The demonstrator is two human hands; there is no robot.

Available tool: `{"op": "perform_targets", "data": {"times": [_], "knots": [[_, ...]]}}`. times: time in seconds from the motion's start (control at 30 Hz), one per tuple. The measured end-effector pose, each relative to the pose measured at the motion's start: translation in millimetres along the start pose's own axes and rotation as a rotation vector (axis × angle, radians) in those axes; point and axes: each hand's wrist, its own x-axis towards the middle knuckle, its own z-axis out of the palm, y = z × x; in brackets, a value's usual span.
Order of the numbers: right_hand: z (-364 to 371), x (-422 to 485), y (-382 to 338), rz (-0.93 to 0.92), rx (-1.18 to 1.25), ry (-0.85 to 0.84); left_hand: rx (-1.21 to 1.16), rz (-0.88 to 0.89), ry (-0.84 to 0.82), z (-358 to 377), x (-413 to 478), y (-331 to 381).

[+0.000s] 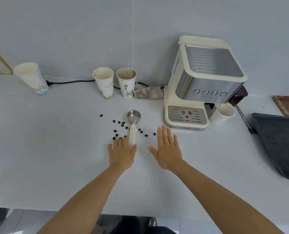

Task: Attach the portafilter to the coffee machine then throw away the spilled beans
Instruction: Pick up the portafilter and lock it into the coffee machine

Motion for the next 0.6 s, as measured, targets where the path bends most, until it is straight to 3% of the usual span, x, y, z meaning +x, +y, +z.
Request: {"op": "perform_targets", "data": {"times": [0.37,0.5,0.6], "knots": [[50,-33,7,0.13,0.042,-0.295,-0.387,-0.225,-0.3,-2,21,10],[61,-42,3,0.171,0.085,-0.342,-0.485,-0.264,-0.319,-4,30,12],[65,-46,3,0.175,0.082,-0.357,-0.72,-0.365,-0.379,-8,39,5]]}}
